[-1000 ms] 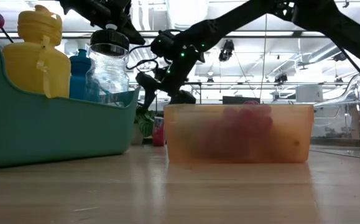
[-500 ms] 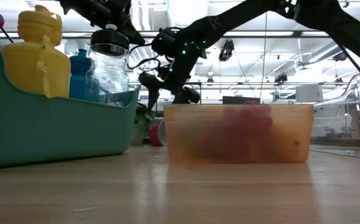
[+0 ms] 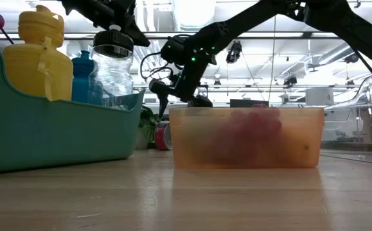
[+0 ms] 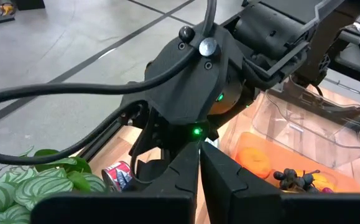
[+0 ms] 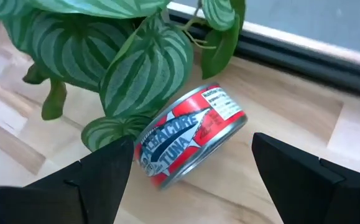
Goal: Pick & Place Food Item
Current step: Put the red tuna can into the transparent bin
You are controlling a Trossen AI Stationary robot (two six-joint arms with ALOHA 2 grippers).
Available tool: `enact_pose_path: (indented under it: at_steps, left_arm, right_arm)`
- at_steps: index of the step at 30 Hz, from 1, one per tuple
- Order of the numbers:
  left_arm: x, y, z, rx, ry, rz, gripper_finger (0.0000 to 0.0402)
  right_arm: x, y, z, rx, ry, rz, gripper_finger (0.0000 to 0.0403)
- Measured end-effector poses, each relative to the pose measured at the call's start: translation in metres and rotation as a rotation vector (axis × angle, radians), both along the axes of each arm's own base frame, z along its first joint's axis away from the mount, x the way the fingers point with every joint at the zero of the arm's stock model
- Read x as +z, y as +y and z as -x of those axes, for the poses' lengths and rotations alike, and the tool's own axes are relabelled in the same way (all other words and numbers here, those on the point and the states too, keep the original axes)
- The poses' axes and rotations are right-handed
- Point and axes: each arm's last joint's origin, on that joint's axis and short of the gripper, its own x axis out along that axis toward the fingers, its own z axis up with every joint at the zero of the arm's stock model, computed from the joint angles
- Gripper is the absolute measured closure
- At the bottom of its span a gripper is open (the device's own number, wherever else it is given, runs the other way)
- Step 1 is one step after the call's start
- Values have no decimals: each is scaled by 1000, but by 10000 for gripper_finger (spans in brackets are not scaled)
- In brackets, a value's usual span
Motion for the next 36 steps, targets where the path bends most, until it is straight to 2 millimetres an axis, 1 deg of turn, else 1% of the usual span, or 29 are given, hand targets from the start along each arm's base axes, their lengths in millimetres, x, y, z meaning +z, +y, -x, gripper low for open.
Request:
enact_pose_path:
  at_steps: [8,11,21,28,33,36]
  left_arm:
    - [0,0,0,0,0,0,380]
    - [0,0,0,0,0,0,380]
    - [0,0,0,0,0,0,380]
    - [0,0,0,0,-1,0,380]
    - [0,0,0,0,-1,0,380]
    - [0,0,0,0,-1,-1,380]
  right_arm:
    - [2,-3,-1,-113,-88,-56,76]
    - [4,-4,-3,-123,-118,-53,76]
    - [1,-9,1,-265,-175,-131,76]
    - [0,-4,-1,-445,-275,-254,76]
    - [0,-4,-1,-424,-265,-246,76]
    - [-1,-4,0,-439,-261,-256,76]
